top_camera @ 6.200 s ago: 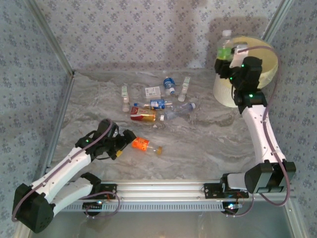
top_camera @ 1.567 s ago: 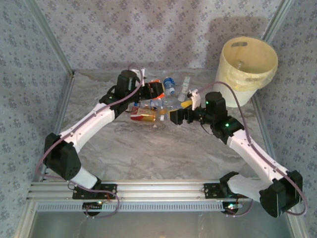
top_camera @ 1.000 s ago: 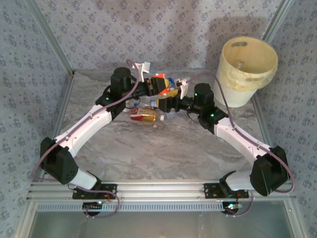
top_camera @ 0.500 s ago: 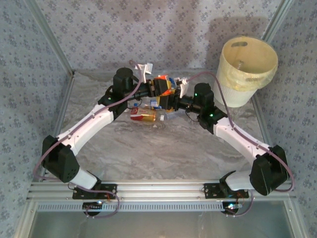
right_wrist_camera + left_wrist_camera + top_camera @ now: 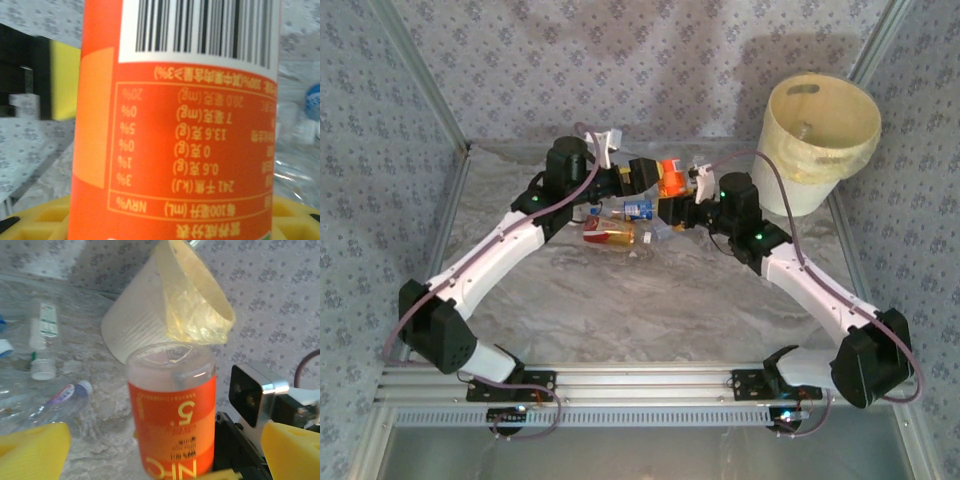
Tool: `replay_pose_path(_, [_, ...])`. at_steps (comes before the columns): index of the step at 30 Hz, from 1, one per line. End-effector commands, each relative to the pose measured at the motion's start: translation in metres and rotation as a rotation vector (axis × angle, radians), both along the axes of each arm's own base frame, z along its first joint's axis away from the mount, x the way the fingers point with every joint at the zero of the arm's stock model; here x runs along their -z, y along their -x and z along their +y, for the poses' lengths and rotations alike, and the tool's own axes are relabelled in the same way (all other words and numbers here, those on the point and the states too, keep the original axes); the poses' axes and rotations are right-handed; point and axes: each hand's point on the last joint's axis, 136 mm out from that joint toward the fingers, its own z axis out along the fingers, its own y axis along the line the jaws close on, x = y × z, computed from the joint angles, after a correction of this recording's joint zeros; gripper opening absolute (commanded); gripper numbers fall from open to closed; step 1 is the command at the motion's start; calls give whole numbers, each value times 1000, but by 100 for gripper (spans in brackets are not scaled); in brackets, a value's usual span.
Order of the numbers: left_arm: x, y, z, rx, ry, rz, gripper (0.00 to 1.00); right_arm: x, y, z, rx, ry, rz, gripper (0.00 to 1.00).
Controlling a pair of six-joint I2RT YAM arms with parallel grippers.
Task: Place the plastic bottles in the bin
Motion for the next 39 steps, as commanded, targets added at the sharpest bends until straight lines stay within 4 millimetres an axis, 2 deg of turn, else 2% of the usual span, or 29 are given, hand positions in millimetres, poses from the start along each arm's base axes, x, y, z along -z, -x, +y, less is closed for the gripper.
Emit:
replay_pose_path(1, [-11,-3,34,-162,-37,-39,98,5,-7,-31,121,64,3,40])
replay_pose_path(5, [9,-6,61,-297,-86,-37,98,5,-20,-71,285,118,-1,41])
replay_pose_path(9, [33,-4,89,-417,-182,29,98,-2,-38,-122,434,124,12,41])
replay_pose_path(14, [59,1,105,-475,-232,83,98,-27,-62,-177,584,106,-61,42])
replay_pose_path(16, [68,2,112,-501,-240,104,98,-43,-73,-197,633,109,-106,42])
replay_pose_path(19, [77,1,118,-520,-239,131,98,-74,-91,-223,693,85,-168,43])
replay_pose_path(20, [78,0,119,-524,-239,135,98,-77,-97,-229,701,72,-174,43])
replay_pose_path(21, [79,-1,120,-526,-241,141,98,-98,-103,-236,710,44,-217,43])
replay_pose_path(23, [81,-1,121,-532,-243,153,98,-109,-117,-249,740,15,-243,43])
replay_pose_path(28, [90,0,121,-525,-246,186,98,-123,-153,-300,889,-45,-296,42])
replay_pose_path(31, [90,2,123,-528,-250,191,98,-131,-169,-322,930,-49,-306,43])
replay_pose_path(36, [91,3,131,-549,-249,192,98,-134,-183,-358,1013,-57,-316,43])
replay_pose_path(39, [94,3,135,-560,-249,206,98,-126,-191,-378,1067,-2,-305,44])
